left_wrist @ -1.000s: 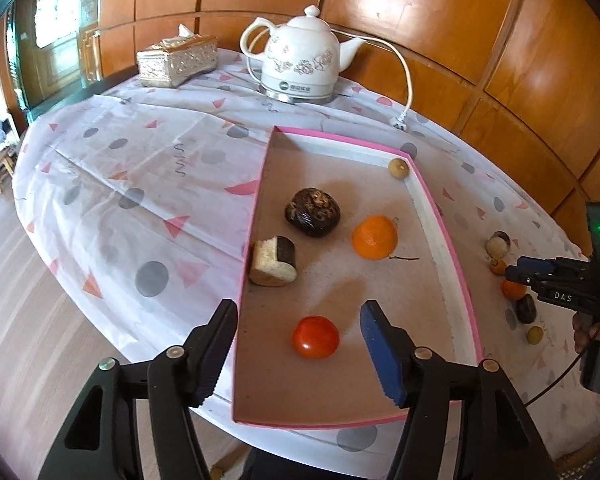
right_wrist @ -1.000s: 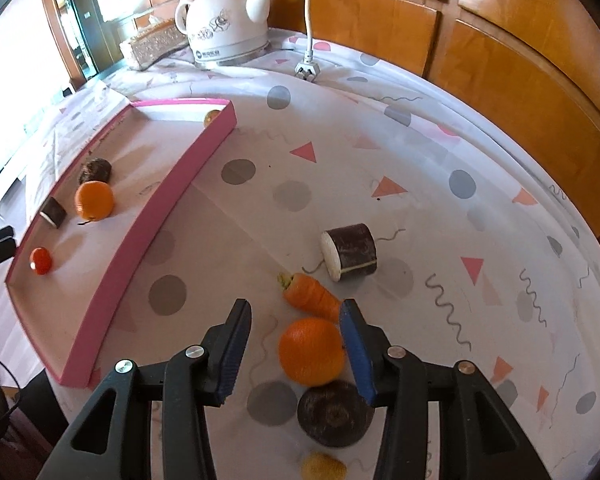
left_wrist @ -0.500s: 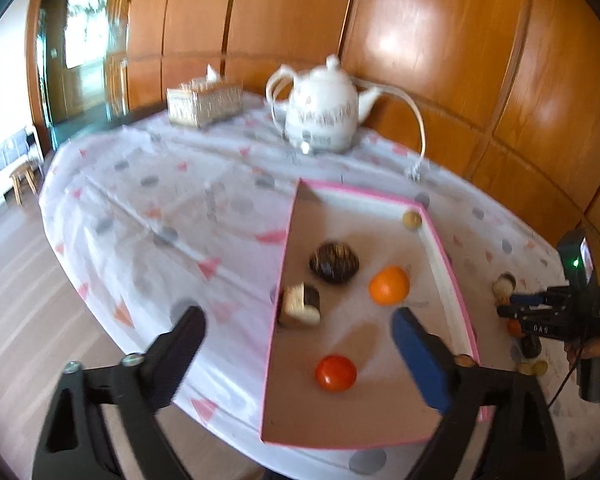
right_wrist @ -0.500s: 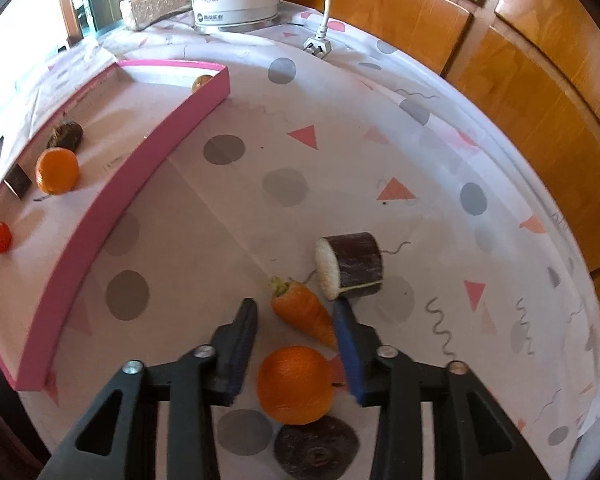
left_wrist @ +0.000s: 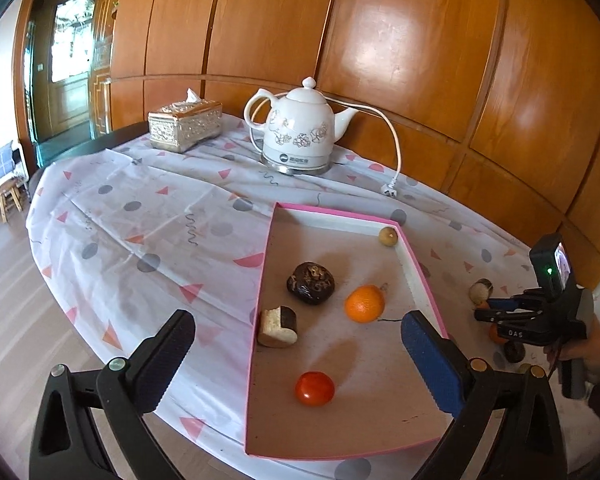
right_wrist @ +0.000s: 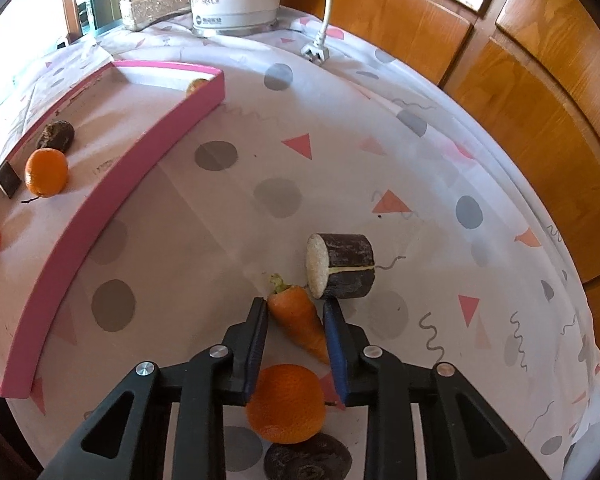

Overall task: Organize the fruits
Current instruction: 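Lower the right gripper onto the orange carrot and close on it, then carry the carrot into the pink tray and open the right gripper, then move the left gripper toward the small yellow potato beside the tray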

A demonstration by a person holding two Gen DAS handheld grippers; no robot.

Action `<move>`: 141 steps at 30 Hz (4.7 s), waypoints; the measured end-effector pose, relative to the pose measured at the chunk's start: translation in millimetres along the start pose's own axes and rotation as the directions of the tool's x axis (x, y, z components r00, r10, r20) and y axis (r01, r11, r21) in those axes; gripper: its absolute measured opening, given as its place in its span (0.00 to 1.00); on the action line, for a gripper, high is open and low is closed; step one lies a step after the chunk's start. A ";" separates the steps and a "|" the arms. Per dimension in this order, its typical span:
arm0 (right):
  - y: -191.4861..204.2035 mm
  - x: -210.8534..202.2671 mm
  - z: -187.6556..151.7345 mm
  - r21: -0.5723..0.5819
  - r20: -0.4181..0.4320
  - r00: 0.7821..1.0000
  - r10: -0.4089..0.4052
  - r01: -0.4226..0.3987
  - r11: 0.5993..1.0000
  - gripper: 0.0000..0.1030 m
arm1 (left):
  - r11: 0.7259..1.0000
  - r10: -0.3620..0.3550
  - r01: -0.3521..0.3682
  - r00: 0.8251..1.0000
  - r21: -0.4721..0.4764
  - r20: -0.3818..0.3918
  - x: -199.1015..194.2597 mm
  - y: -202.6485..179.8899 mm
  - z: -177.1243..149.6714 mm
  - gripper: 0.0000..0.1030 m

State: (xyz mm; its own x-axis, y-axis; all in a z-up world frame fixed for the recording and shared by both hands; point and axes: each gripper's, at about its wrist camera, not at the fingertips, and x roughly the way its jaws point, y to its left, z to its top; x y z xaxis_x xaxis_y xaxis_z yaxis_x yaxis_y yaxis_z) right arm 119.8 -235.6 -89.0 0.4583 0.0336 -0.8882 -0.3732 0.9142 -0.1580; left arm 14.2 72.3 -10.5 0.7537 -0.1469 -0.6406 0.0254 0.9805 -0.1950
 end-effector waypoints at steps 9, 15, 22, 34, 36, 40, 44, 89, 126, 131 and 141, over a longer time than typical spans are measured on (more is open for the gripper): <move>32.0 -17.9 8.7 -0.066 0.076 0.997 0.021 -0.016 0.998 0.23 | 0.997 0.049 -0.051 0.997 0.049 0.054 -6.7 -5.1 -1.4 1.00; 42.5 -20.0 10.1 -0.037 0.085 0.994 0.062 -0.059 0.998 0.23 | 0.998 0.052 -0.054 0.998 0.045 0.036 -4.6 -2.0 -4.3 1.00; 49.4 -41.8 4.0 0.040 0.130 0.980 0.153 -0.159 0.986 0.23 | 1.000 0.013 -0.014 0.998 0.016 0.066 -6.1 3.9 -8.3 1.00; 64.6 -82.9 -1.0 0.102 0.240 0.926 0.291 -0.322 0.941 0.23 | 0.994 0.061 -0.056 0.997 -0.095 0.052 -9.4 30.1 -3.2 1.00; 69.5 -87.4 -0.8 0.098 0.251 0.918 0.308 -0.341 0.935 0.23 | 0.990 0.073 -0.066 0.996 -0.122 0.049 -10.2 37.4 -1.8 1.00; 83.8 -93.2 -1.9 0.086 0.256 0.898 0.357 -0.389 0.917 0.23 | 0.987 0.094 -0.087 0.995 -0.134 0.045 -10.5 44.4 -0.6 1.00; 102.4 -94.2 2.4 0.072 0.245 0.881 0.405 -0.433 0.899 0.23 | 0.987 0.116 -0.113 0.993 -0.118 0.016 -4.9 43.4 -3.0 1.00; 129.5 -95.9 11.6 0.099 0.246 0.952 0.183 -0.212 0.972 0.50 | 0.990 0.121 -0.122 0.992 -0.074 -0.025 3.0 31.6 -11.9 1.00; -45.4 -129.8 -86.0 0.318 0.145 0.977 -0.156 0.103 0.942 0.57 | 0.999 0.032 -0.033 0.998 -0.008 -0.058 5.9 -0.2 -9.3 1.00; -71.4 -132.0 -102.8 0.366 0.118 0.973 -0.201 0.145 0.919 0.57 | 0.998 0.029 -0.033 0.996 -0.047 -0.085 9.9 4.0 -9.5 1.00; -122.2 -130.2 -135.6 0.439 0.034 0.960 -0.277 0.234 0.867 0.57 | 0.999 -0.034 0.037 0.994 0.028 -0.107 12.4 -18.3 -8.5 1.00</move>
State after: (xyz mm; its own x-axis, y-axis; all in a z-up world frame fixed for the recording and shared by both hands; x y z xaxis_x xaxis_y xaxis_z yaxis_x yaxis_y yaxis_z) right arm -3.6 -406.5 -12.5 0.5711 -0.2071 -0.7944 0.1380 0.9781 -0.1558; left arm 17.5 51.4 -21.3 0.6776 -0.1932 -0.7096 0.0714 0.9776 -0.1981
